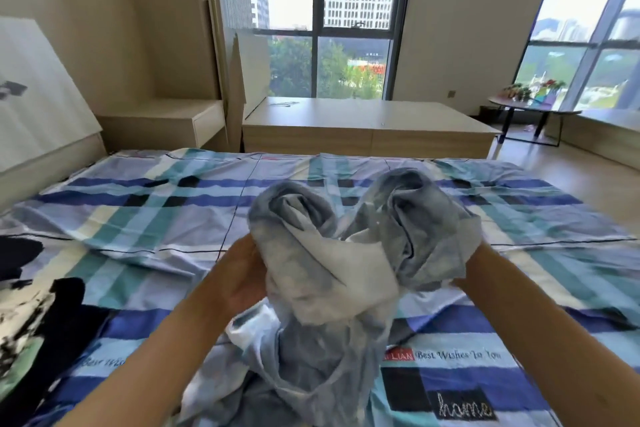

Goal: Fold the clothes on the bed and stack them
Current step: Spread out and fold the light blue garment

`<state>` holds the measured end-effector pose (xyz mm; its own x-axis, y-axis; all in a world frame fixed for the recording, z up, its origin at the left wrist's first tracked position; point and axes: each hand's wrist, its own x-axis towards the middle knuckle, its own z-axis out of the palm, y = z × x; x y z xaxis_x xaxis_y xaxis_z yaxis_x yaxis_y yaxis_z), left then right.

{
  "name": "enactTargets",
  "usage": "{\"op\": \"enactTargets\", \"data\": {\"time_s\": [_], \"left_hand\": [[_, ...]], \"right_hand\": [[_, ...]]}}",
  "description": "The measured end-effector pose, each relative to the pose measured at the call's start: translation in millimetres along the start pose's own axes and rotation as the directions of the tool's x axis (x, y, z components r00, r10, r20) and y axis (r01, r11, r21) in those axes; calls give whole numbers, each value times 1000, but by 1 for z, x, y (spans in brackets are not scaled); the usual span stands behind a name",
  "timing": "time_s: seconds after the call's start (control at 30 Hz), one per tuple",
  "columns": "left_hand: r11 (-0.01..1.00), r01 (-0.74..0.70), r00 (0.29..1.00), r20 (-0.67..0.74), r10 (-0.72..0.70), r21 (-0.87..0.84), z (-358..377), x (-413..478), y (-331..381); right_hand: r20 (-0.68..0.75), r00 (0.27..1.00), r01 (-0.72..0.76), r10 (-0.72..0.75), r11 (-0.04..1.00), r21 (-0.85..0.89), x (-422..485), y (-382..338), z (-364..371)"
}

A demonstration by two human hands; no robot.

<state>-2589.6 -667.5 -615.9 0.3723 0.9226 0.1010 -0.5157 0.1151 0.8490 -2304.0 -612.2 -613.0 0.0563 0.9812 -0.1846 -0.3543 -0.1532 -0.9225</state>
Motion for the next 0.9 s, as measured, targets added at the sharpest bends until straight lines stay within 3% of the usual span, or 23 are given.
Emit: {"op": "enactTargets", "data": {"time_s": [0.07,0.13,0.2,0.3,0.43,0.5,0.6,0.7,0.77,0.83,0.9], "left_hand": [[968,166,983,47,-177,189,0,-8,-2],[907,211,972,21,-235,365,-2,-8,-1],[886,194,981,-87,-173,422,-2,-6,9],[908,85,959,-280,37,410,-2,10,43],[874,-12,930,-316,188,485,11,42,99],[852,-33,918,-322,233,523,20,59,122],[831,-18,890,-370,268,556,34,79,153],[812,22,858,-427,284,583,51,84,171],[852,-2,831,-473,293,524,58,83,175],[875,-15,825,-488,284,483,55,80,175],[881,-7,820,-501,276,473,45,75,175]], "right_hand": [[54,996,74,-69,993,-90,-19,-22,14],[156,979,163,-133,966,-201,-29,-42,22],[220,958,257,-186,896,-363,-42,-58,27],[183,955,295,-232,771,-564,-31,-83,14],[40,923,294,-382,636,-714,-15,-125,12],[-54,910,277,-410,701,-657,-7,-144,20],[-172,944,195,-282,897,-397,-8,-162,37],[-69,958,243,-279,914,-326,-15,-162,49],[109,966,256,-235,927,-275,-27,-160,53],[344,926,264,-154,917,-299,-35,-158,52],[421,898,296,-130,885,-359,-31,-157,43]]}}
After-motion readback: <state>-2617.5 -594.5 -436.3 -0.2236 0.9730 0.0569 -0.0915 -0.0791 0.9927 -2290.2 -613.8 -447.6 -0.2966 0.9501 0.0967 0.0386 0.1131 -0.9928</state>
